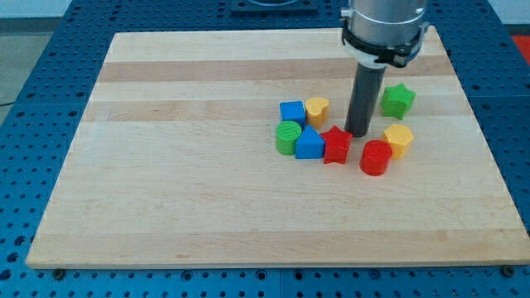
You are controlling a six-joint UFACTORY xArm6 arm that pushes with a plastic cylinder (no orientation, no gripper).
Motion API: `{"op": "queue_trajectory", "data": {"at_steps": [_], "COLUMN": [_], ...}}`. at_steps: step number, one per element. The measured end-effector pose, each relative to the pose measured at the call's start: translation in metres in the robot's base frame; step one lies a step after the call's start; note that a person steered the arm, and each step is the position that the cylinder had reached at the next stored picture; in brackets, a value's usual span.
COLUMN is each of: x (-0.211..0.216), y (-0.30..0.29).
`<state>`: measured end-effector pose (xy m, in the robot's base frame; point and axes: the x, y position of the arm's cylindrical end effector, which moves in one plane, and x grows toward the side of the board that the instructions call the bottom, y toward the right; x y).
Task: Push the red circle towards the green star
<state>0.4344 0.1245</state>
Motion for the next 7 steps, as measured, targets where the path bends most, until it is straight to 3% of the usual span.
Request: {"op": "queue_trajectory", "data": {"at_steps": [2, 3, 4, 5, 7], "x": [0.011, 0.077, 0.113, 0.113, 0.111], "y": [0.082, 0.115, 0.117, 0.112, 0.039]}}
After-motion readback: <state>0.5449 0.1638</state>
